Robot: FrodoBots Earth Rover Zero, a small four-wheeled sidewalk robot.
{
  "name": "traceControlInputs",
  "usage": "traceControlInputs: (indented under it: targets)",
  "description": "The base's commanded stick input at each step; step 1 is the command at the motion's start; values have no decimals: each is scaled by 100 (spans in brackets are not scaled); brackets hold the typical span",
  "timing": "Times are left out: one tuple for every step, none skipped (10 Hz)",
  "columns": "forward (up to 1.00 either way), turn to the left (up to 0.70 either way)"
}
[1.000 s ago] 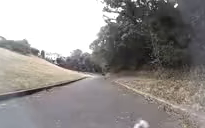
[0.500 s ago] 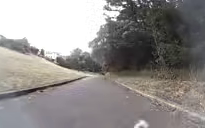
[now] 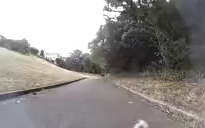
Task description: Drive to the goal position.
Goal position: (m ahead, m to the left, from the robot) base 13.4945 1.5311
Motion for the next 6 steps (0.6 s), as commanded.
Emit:
traceControlInputs:
  targets:
    - [70,0]
    - [70,0]
    - [70,0]
    - [70,0]
    - [70,0]
    - [70,0]
